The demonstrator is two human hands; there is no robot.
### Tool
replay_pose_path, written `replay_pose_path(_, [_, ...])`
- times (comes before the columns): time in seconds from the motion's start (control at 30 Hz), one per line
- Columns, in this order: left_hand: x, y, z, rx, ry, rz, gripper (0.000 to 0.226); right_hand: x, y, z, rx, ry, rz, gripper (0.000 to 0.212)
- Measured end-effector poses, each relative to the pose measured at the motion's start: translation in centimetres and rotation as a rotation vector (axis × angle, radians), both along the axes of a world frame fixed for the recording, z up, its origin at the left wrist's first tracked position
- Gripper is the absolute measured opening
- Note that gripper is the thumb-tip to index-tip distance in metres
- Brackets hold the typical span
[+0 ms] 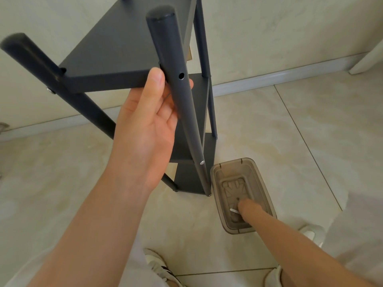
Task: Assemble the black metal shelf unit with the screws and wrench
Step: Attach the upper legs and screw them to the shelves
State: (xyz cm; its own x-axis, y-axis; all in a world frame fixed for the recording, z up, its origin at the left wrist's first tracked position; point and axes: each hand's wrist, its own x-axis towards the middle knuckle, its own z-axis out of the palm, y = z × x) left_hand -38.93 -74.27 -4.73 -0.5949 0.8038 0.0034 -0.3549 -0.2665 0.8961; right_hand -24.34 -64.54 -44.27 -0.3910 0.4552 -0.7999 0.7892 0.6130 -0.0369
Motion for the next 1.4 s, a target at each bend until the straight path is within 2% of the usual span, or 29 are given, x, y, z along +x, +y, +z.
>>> replay_pose_path(0.43, [-0.6, 0.0, -0.4, 0.026, 0.004, -0.03, 0.037, -0.3, 0.6, 0.7, 0.008, 0.03, 0.06, 0.024])
replay_pose_path(0.7, [0.1, 0.0, 0.2, -0.011, -0.025, 0.025, 0.041, -1.4, 0.6, 3.8, 0.04, 0.163, 0.081, 0.02])
replay_pose_path(0.77, [0.3, 0.0, 0.3, 0.002, -0.037, 0.043, 0.038, -1.9, 1.1, 5.6, 0.079, 0.245, 0.083, 0.019])
replay_pose_path(0.8, [0.3, 0.0, 0.3, 0.005, -0.041, 0.055, 0.036, -2.4, 1.5, 6.7, 0.017, 0.349, 0.076, 0.015])
replay_pose_path(0.83, [0.4, 0.0, 0.4, 0.006, -0.046, 0.067, 0.036, -2.9, 2.0, 8.3, -0.236, 0.469, 0.071, 0.011])
replay_pose_path(0.87, [0.4, 0.0, 0.4, 0.005, -0.052, 0.078, 0.036, -3.5, 2.3, 10.3, -0.649, 0.587, 0.035, 0.009])
replay_pose_path(0.9, [0.5, 0.0, 0.5, 0.003, -0.06, 0.086, 0.038, -4.1, 2.7, 10.9, -0.97, 0.691, 0.06, 0.011])
replay_pose_path(0.93, [0.5, 0.0, 0.5, 0.002, -0.069, 0.091, 0.04, -4.3, 3.3, 12.9, -0.987, 0.68, 0.024, 0.009])
replay_pose_path(0.97, [0.5, -0.1, 0.6, 0.006, -0.077, 0.092, 0.041, -4.7, 3.3, 15.7, -0.646, 0.591, 0.001, 0.004])
replay_pose_path(1.0, [0.6, -0.1, 0.6, 0.014, -0.086, 0.091, 0.041, -4.9, 3.7, 18.2, -0.282, 0.582, 0.001, 0.004])
replay_pose_path(1.03, [0.7, -0.2, 0.7, 0.023, -0.093, 0.09, 0.04, -4.9, 4.2, 19.7, 0.032, 0.556, 0.072, 0.007])
replay_pose_path(1.07, [0.7, -0.3, 0.7, 0.03, -0.1, 0.09, 0.038, -5.1, 4.4, 21.4, 0.12, 0.562, 0.091, 0.012])
replay_pose_path(1.13, [0.9, -0.6, 0.8, 0.032, -0.105, 0.088, 0.037, -4.7, 4.1, 24.7, 0.076, 0.648, 0.107, 0.02])
replay_pose_path(1.27, [1.2, -1.3, 0.8, -0.003, -0.09, 0.082, 0.041, -2.6, 3.0, 31.1, 0.005, 0.839, 0.005, 0.008])
replay_pose_path(1.4, [1.4, -2.3, 0.6, -0.021, -0.071, 0.054, 0.043, -0.7, 1.0, 36.1, -0.036, 1.052, -0.149, 0.014])
